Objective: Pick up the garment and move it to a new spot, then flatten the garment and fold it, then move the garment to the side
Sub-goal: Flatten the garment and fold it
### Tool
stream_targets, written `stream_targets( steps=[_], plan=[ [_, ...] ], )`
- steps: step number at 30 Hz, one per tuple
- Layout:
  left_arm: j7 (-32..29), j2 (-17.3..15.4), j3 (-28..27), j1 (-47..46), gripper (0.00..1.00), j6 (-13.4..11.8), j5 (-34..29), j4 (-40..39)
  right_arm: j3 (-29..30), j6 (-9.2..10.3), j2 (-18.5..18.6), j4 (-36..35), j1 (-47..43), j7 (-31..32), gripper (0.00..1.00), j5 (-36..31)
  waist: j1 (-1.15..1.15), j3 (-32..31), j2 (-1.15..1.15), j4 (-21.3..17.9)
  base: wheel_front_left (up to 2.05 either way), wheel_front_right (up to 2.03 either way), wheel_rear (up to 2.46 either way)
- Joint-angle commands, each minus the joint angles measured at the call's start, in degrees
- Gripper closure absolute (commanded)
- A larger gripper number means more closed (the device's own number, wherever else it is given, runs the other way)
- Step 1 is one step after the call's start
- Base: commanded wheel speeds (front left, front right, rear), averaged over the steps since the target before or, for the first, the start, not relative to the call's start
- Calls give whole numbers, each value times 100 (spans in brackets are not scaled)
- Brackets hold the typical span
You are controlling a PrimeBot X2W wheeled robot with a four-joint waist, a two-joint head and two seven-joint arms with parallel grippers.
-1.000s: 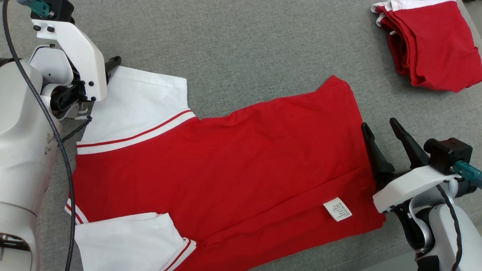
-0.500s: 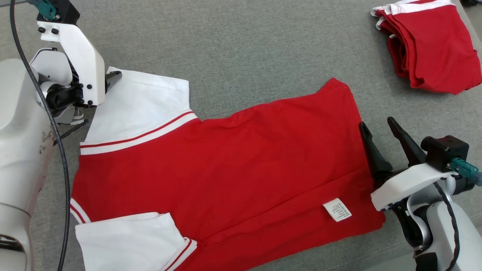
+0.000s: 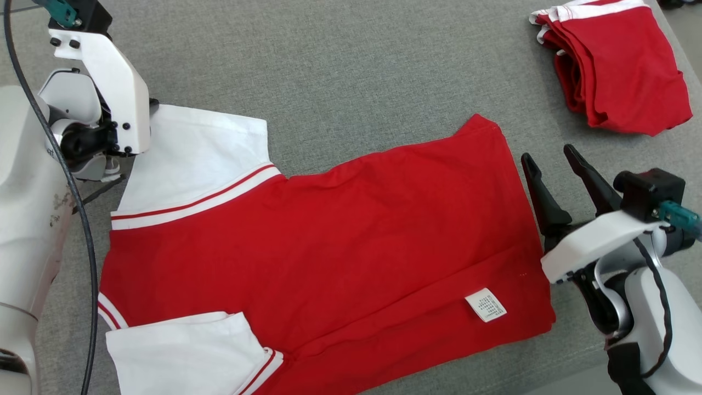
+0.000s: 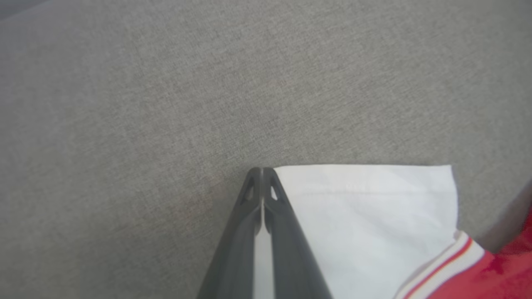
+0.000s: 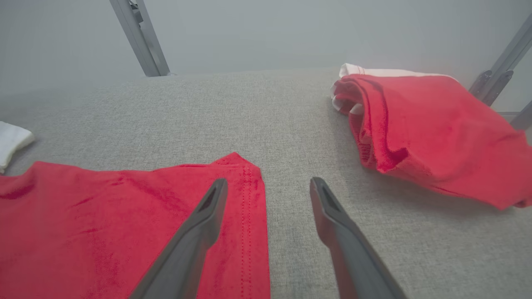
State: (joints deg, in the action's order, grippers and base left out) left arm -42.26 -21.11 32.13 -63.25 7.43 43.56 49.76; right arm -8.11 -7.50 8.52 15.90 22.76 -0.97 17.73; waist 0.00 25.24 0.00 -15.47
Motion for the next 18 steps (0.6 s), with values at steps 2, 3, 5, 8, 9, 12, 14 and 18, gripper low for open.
stream_targets(
  steps=[2,3,5,8,9,12,14,18],
  plan=[
    [3,-28,71,91,100,2,113,-101,-3,2,46,114,229,166,0,29,0,-43,0,41,0,0,0],
    [-9,-35,97,95,100,2,139,-150,-14,2,66,176,310,279,0,30,0,-54,0,56,0,0,0],
    [-39,-59,140,111,100,2,203,-233,-33,2,106,300,513,504,0,49,0,-71,0,86,0,0,0],
    [3,-98,223,104,100,2,296,-407,-85,2,194,453,802,717,0,59,0,-81,0,153,0,0,0],
    [7,-117,255,95,100,2,309,-444,-92,2,221,497,881,748,0,53,0,-87,0,179,0,0,0],
    [28,-117,335,59,100,2,375,-568,-161,2,239,657,1006,933,0,139,0,-110,0,244,0,0,0],
    [46,-142,391,44,100,1,413,-640,-228,2,233,767,1092,1130,0,224,0,-127,0,275,0,0,0],
    [115,-180,505,94,100,2,459,-713,-385,2,231,1120,1250,1538,0,275,0,-175,0,322,0,0,0]
  ],
)
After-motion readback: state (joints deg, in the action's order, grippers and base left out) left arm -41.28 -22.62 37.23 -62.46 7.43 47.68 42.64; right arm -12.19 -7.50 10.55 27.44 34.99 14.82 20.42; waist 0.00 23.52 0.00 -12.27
